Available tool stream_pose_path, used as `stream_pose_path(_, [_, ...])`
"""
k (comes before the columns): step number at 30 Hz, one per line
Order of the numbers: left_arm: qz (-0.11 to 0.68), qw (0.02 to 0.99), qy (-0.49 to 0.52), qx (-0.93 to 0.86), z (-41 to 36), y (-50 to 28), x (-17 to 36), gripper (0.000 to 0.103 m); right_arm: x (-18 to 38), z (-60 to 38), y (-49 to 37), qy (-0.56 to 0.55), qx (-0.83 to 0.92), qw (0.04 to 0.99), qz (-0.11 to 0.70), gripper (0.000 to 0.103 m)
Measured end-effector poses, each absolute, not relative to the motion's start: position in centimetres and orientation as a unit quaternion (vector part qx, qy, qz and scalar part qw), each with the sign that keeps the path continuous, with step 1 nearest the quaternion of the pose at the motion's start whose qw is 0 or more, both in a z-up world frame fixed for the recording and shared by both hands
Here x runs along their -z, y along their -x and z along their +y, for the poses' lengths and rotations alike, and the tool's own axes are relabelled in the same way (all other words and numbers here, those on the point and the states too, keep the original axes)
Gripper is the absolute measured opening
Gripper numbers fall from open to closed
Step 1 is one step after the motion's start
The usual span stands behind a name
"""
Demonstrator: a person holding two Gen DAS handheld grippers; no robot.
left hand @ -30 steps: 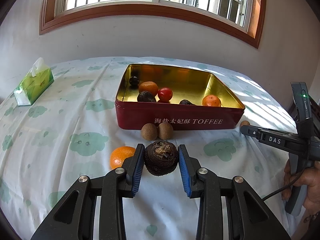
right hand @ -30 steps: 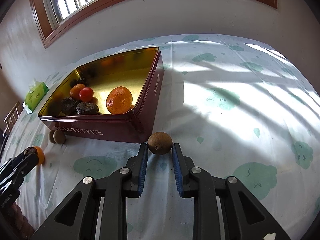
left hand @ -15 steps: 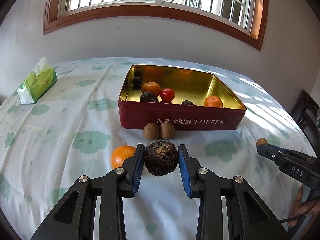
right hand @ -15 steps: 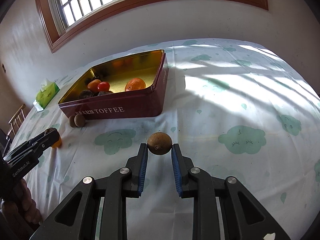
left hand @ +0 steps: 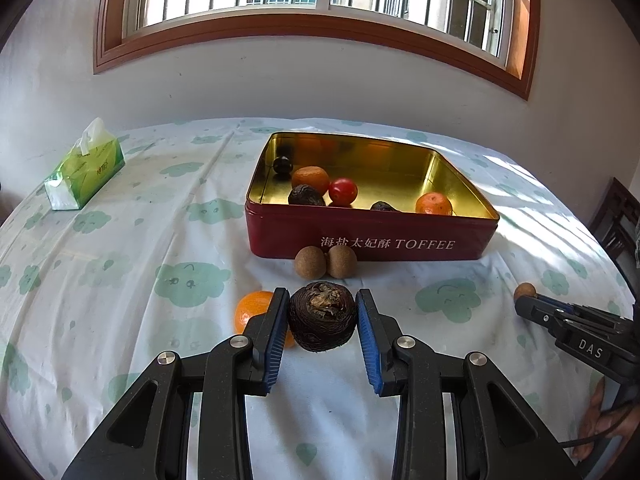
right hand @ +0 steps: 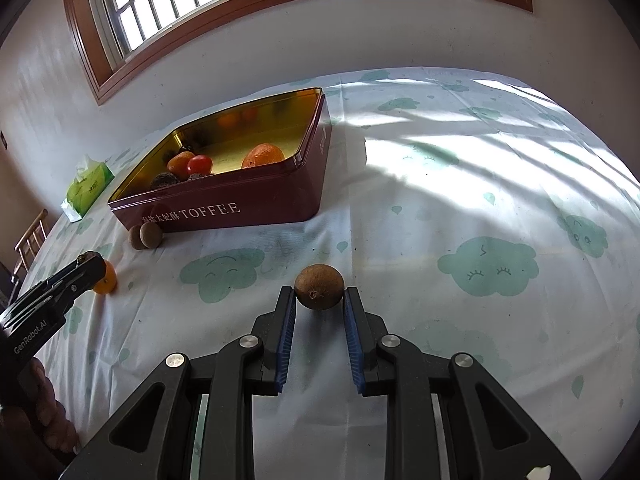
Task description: Organize fruits
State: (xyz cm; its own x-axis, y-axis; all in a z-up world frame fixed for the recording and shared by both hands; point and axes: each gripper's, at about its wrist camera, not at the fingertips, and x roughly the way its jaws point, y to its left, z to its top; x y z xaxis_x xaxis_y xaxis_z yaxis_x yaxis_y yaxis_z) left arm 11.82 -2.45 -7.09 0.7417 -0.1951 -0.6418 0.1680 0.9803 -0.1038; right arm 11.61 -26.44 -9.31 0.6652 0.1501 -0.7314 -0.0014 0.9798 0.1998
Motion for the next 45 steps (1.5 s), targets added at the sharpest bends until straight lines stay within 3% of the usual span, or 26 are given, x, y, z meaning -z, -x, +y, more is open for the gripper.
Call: stream_pose_path(45, [0.341, 0.938, 0.001, 0.057, -2.78, -11.60, 6.98, 0.035, 9.32, -26.18, -11.53, -0.085, -0.041, 0.908, 0.409, 0.022])
